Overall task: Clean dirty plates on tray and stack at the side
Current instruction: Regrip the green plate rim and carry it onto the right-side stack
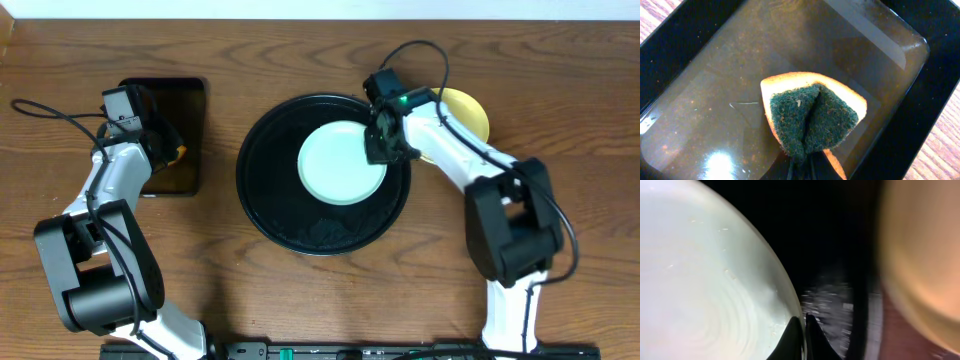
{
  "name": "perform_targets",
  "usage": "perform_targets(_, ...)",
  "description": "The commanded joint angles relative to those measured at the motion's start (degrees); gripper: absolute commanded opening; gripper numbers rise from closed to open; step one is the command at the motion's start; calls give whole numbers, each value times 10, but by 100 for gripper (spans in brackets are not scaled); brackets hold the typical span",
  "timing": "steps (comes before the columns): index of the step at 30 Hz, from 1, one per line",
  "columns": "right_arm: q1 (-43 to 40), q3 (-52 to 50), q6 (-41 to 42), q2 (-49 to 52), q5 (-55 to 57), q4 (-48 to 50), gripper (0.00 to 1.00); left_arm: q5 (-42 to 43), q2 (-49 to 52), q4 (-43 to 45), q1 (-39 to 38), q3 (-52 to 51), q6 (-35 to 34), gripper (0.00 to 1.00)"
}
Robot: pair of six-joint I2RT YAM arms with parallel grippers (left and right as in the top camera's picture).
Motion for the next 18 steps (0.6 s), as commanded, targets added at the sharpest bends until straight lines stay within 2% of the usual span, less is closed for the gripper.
perform_targets(1, -20, 29, 12, -97, 110, -2, 1, -1, -1, -2, 3, -5, -1, 8)
perform_targets(8, -53, 28, -21, -165, 179, -15, 1, -1, -1, -2, 3, -5, -1, 8)
perform_targets(18, -148, 23, -22, -129, 165, -16, 1, -1, -1, -6, 3, -5, -1, 8)
